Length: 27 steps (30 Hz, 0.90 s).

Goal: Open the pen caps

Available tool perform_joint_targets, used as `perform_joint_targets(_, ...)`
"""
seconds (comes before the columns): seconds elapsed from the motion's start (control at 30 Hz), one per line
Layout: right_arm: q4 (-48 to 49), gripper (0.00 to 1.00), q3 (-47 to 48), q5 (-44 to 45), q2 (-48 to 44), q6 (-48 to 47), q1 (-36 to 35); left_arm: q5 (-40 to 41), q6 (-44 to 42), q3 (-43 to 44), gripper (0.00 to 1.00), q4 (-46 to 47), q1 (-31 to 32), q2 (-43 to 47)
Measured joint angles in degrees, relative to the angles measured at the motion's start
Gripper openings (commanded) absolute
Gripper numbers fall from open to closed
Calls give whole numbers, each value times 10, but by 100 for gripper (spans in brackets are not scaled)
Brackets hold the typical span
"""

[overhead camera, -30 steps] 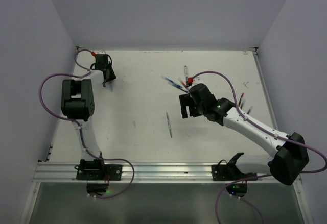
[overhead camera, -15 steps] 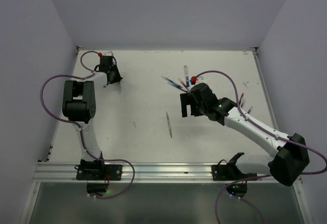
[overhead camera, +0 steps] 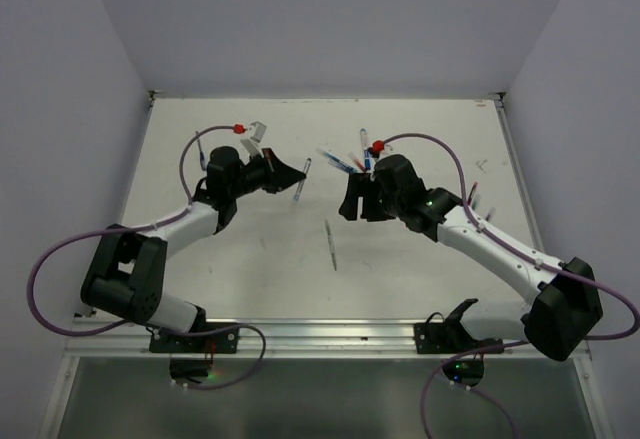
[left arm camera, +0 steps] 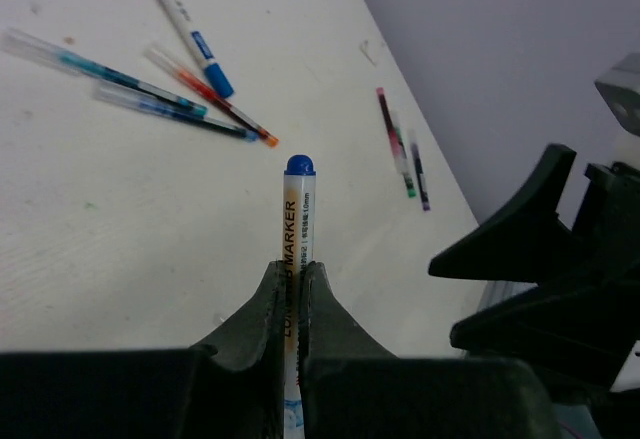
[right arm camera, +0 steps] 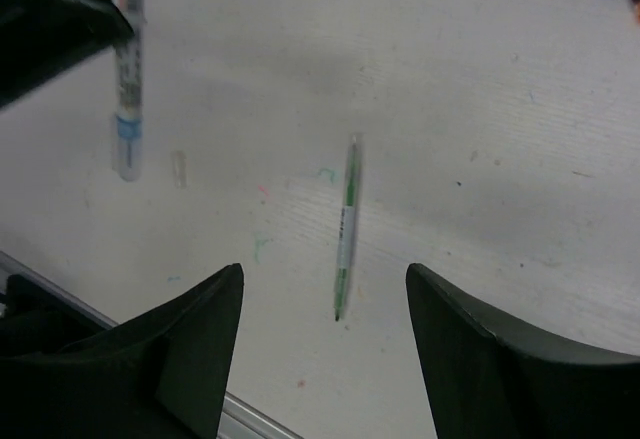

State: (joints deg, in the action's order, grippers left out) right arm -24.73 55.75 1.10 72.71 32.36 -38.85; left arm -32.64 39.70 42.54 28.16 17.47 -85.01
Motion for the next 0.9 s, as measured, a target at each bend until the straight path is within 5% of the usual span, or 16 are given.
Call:
perform_joint_targets(0.53, 202, 50, -45, -79, 12, 127, 3, -18, 68, -64, 0, 61, 106, 33)
perform_joint_targets(0.9, 247, 40, -46, -68, 28, 155, 3, -10, 75, -64, 0, 66, 116, 41)
